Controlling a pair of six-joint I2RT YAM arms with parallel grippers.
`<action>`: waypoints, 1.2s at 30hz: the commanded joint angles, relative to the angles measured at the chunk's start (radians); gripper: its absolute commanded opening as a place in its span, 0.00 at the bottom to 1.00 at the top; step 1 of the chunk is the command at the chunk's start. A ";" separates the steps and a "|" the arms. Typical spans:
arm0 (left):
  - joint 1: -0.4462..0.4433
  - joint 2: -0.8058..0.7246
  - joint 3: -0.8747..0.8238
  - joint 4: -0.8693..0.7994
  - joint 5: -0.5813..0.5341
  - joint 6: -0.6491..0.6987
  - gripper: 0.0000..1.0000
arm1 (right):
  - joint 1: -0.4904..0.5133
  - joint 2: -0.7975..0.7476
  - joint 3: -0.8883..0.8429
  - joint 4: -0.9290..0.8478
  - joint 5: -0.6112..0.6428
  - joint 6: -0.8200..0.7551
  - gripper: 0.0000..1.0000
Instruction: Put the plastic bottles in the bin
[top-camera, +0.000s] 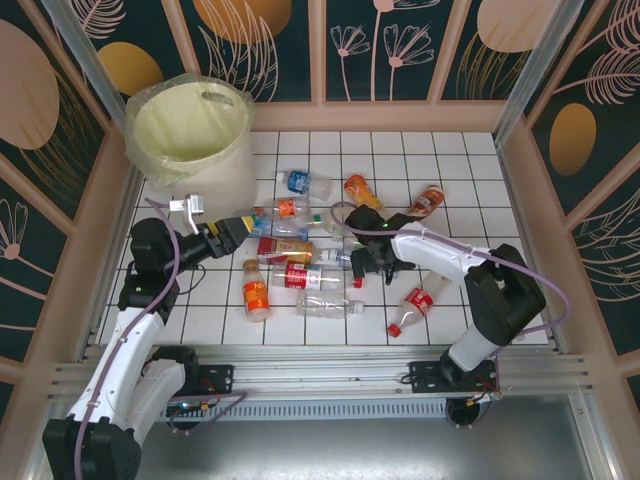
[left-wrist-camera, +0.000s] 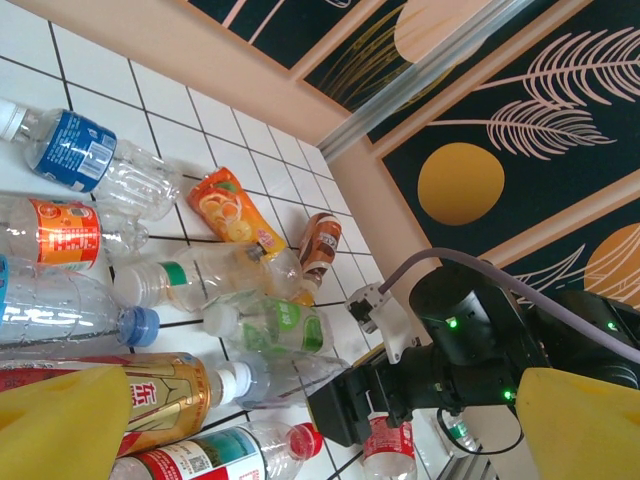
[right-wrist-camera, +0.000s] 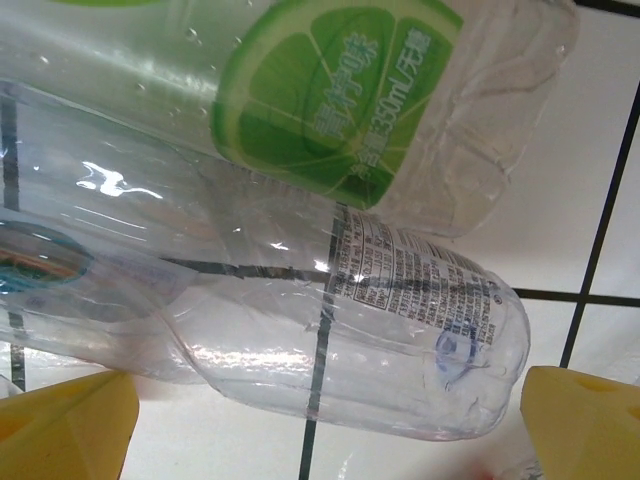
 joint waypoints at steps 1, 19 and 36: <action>-0.006 -0.013 0.004 0.032 0.008 -0.003 0.99 | 0.029 0.006 0.038 -0.076 0.066 -0.034 0.99; -0.007 -0.010 0.007 0.028 0.008 -0.002 0.99 | 0.058 0.075 0.051 0.087 -0.023 -0.221 0.99; -0.013 -0.010 0.006 0.023 0.003 -0.001 0.99 | -0.030 0.038 -0.024 0.179 -0.042 -0.180 0.90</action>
